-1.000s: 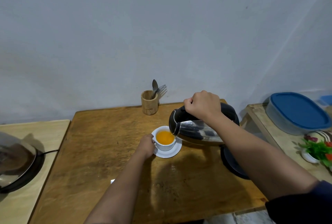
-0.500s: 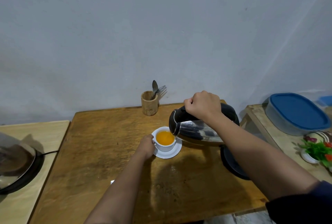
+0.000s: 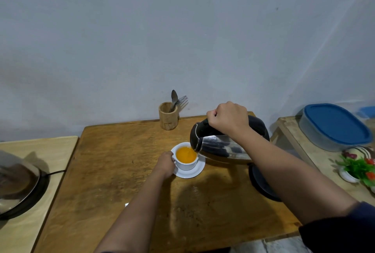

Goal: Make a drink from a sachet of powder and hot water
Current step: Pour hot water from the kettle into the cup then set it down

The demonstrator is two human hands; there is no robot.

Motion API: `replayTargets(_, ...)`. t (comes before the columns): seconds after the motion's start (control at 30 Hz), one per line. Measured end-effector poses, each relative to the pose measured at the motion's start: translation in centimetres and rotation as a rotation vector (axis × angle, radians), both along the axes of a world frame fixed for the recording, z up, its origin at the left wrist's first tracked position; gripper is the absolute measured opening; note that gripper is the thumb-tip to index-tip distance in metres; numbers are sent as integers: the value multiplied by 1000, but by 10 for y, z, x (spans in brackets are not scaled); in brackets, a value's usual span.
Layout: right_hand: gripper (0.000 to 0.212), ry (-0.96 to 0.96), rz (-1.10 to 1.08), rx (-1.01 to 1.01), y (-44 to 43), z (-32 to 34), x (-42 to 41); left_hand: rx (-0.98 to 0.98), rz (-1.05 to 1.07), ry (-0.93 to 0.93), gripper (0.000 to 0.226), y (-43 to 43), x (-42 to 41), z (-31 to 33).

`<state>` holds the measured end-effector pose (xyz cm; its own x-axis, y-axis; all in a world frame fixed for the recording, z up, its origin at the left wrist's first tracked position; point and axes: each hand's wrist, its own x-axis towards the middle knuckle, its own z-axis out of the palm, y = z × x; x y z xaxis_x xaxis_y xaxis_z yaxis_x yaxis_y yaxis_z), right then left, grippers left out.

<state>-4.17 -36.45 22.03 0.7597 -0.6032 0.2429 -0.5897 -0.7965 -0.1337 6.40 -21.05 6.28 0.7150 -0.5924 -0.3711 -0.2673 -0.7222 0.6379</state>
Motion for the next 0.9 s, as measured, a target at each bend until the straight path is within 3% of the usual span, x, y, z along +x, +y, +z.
replayTargets(0.3, 44, -61, -93, 67, -2, 1, -8, -4, 14, 13, 34, 1, 0, -2)
replayTargets(0.67, 39, -364, -524, 436, -25, -11, -57, -29, 81, 32, 34, -3, -6, -6)
replayTargets(0.8, 47, -505, -708, 470, -38, -19, -86, -57, 110, 26, 39, -2, -7, -9)
replayTargets(0.9, 40, -575, -773, 496, -44, -18, -111, -62, 134, 0, 38, -2, -10, -13)
